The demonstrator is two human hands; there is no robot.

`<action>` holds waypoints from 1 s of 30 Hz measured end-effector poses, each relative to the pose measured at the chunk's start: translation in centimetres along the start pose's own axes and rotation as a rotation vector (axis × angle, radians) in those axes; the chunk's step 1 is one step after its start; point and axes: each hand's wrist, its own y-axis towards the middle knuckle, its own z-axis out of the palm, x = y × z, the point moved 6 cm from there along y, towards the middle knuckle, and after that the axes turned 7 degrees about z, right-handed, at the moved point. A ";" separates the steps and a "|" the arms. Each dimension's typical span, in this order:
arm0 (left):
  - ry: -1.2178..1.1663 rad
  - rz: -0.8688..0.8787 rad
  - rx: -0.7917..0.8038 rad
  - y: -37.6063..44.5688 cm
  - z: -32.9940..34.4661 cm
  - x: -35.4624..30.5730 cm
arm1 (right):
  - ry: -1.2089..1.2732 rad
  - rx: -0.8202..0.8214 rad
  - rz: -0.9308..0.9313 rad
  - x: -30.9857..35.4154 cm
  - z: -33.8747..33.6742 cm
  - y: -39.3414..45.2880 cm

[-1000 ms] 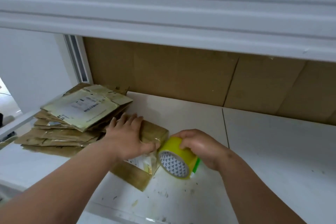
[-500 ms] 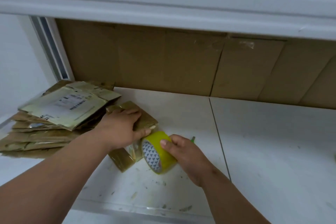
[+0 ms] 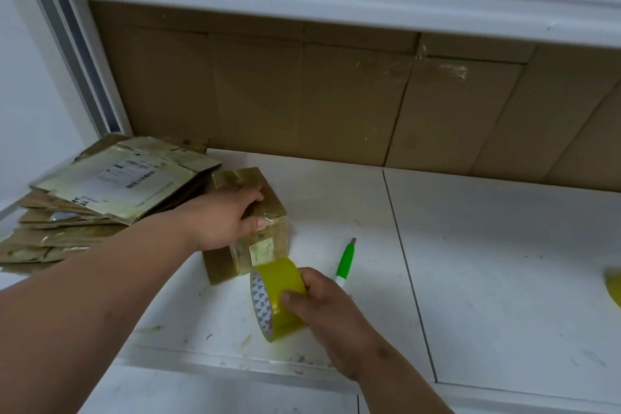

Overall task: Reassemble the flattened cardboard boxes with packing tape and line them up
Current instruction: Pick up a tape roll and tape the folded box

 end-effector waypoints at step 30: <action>-0.980 -0.380 -0.571 -5.7 6.3 -1.4 | -1.054 -0.369 0.104 -0.8 -9.1 5.2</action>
